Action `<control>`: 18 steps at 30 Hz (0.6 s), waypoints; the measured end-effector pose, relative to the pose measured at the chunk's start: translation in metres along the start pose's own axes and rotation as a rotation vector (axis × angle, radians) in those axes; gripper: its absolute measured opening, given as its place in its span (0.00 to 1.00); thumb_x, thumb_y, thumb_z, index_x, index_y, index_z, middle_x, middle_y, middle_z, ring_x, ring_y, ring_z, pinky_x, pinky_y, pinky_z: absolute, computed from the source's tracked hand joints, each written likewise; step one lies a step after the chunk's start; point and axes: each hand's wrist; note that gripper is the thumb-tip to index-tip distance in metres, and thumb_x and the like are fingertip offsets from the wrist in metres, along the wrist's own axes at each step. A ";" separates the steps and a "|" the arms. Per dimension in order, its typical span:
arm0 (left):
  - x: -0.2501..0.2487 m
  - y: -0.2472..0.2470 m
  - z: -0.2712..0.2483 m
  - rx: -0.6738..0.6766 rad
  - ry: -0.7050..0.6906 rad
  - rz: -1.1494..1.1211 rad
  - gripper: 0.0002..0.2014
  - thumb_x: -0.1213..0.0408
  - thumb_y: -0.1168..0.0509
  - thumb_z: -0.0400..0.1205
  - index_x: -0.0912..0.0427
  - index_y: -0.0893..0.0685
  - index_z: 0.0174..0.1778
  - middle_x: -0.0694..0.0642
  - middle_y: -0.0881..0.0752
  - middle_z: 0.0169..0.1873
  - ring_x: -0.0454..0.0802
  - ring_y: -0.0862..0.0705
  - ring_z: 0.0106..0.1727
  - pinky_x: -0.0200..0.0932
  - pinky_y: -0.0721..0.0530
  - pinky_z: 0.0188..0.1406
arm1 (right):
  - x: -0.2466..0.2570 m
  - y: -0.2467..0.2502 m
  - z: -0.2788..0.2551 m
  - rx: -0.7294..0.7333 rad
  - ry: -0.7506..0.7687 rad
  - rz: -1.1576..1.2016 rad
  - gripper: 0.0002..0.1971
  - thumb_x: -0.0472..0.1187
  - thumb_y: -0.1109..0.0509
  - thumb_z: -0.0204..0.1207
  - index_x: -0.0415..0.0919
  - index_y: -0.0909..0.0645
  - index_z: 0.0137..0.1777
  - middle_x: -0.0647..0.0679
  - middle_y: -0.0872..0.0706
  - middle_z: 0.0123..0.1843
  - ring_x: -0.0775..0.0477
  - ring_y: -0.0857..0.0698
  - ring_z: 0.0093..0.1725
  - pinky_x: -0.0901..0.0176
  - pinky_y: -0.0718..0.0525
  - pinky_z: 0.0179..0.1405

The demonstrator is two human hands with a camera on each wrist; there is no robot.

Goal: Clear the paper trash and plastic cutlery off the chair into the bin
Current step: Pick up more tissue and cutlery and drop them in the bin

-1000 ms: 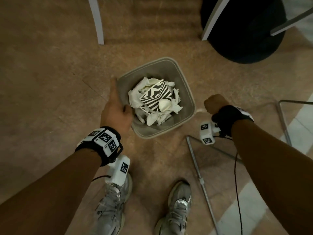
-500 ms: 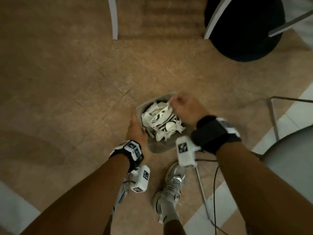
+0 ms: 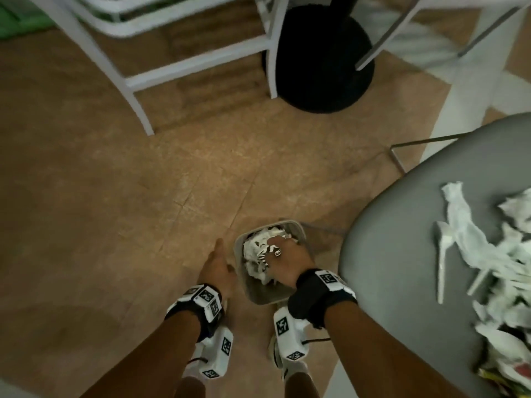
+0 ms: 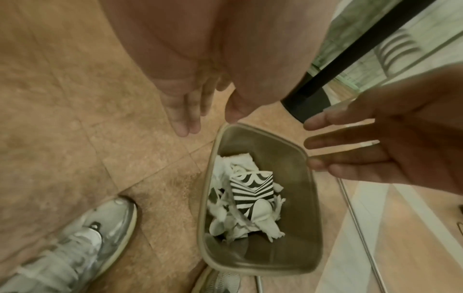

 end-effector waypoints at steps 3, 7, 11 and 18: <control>-0.030 0.035 -0.031 -0.008 -0.061 0.088 0.32 0.68 0.44 0.85 0.52 0.47 0.86 0.61 0.29 0.80 0.61 0.26 0.77 0.53 0.24 0.73 | 0.009 0.024 -0.043 -0.049 -0.005 0.203 0.17 0.46 0.40 0.84 0.50 0.22 0.72 0.46 0.16 0.69 0.41 0.18 0.68 0.58 0.20 0.62; -0.108 0.071 -0.082 -0.050 -0.243 0.326 0.20 0.67 0.42 0.84 0.62 0.26 0.74 0.63 0.17 0.68 0.64 0.16 0.63 0.48 0.18 0.58 | 0.005 0.074 -0.108 -0.183 0.030 0.378 0.14 0.48 0.38 0.81 0.48 0.16 0.61 0.43 0.10 0.58 0.39 0.13 0.59 0.50 0.16 0.60; -0.203 0.061 -0.129 0.015 -0.463 0.514 0.14 0.67 0.40 0.82 0.59 0.20 0.63 0.61 0.14 0.62 0.61 0.15 0.59 0.51 0.17 0.60 | -0.035 0.131 -0.174 -0.378 0.021 0.558 0.13 0.49 0.37 0.76 0.44 0.15 0.52 0.42 0.09 0.50 0.39 0.12 0.53 0.44 0.15 0.58; -0.315 -0.035 -0.192 0.133 -0.727 0.665 0.14 0.63 0.44 0.82 0.52 0.21 0.62 0.55 0.12 0.53 0.57 0.14 0.53 0.51 0.16 0.58 | -0.189 0.152 -0.255 -0.588 -0.257 0.688 0.07 0.46 0.35 0.80 0.50 0.17 0.53 0.46 0.10 0.53 0.42 0.12 0.55 0.50 0.16 0.60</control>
Point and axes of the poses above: each hand's wrist, its own z-axis towards the middle knuckle, its own y-axis out of the back of the hand, x = y × z
